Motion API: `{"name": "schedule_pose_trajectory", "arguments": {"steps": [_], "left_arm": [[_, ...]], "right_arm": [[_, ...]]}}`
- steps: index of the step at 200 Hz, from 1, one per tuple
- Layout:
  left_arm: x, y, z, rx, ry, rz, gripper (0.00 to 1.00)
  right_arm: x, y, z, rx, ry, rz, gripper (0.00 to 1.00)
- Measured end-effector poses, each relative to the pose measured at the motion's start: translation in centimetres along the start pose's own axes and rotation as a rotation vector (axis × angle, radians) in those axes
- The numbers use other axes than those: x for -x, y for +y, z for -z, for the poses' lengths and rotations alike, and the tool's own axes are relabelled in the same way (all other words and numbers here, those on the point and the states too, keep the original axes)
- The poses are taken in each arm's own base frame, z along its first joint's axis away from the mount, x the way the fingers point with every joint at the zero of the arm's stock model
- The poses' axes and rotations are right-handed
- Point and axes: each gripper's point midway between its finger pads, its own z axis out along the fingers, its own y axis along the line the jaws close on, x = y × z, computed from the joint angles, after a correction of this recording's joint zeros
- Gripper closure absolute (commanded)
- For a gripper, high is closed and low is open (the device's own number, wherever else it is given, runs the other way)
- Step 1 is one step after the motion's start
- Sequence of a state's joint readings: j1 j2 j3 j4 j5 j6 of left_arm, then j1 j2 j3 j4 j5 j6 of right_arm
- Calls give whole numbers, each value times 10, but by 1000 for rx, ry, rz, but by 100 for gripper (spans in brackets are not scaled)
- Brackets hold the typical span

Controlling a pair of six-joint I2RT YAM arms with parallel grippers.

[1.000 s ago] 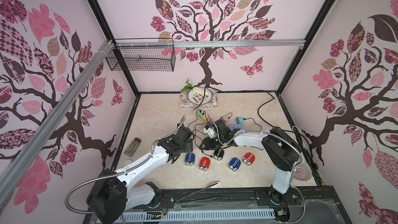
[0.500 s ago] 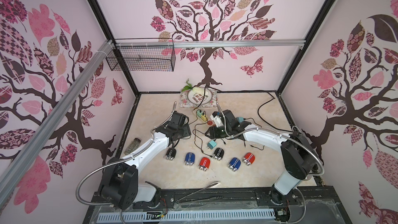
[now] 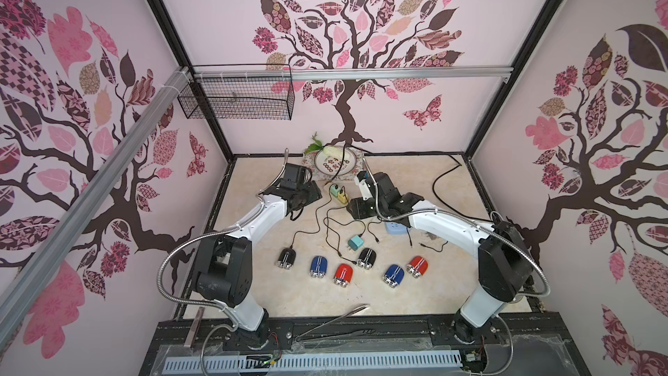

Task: Unplug the electric shaver
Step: Remove the plug from the socket.

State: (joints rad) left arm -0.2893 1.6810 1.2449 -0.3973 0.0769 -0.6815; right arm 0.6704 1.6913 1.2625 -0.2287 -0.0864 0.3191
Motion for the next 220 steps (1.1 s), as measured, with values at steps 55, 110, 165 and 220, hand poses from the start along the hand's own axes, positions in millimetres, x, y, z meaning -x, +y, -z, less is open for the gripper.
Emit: {"name": "schedule_pose_trajectory", "arguments": {"steps": [55, 110, 165, 220], "left_arm": [[17, 13, -43, 25, 30, 48, 35], [17, 15, -90, 6, 95, 72, 35], [18, 6, -118, -54, 127, 107, 38], [21, -1, -129, -88, 141, 135, 45]], "right_arm": [[41, 0, 12, -58, -112, 65, 40], [59, -1, -4, -89, -137, 116, 38], [52, -6, -27, -105, -97, 145, 38], [38, -14, -47, -125, -51, 163, 38]]}}
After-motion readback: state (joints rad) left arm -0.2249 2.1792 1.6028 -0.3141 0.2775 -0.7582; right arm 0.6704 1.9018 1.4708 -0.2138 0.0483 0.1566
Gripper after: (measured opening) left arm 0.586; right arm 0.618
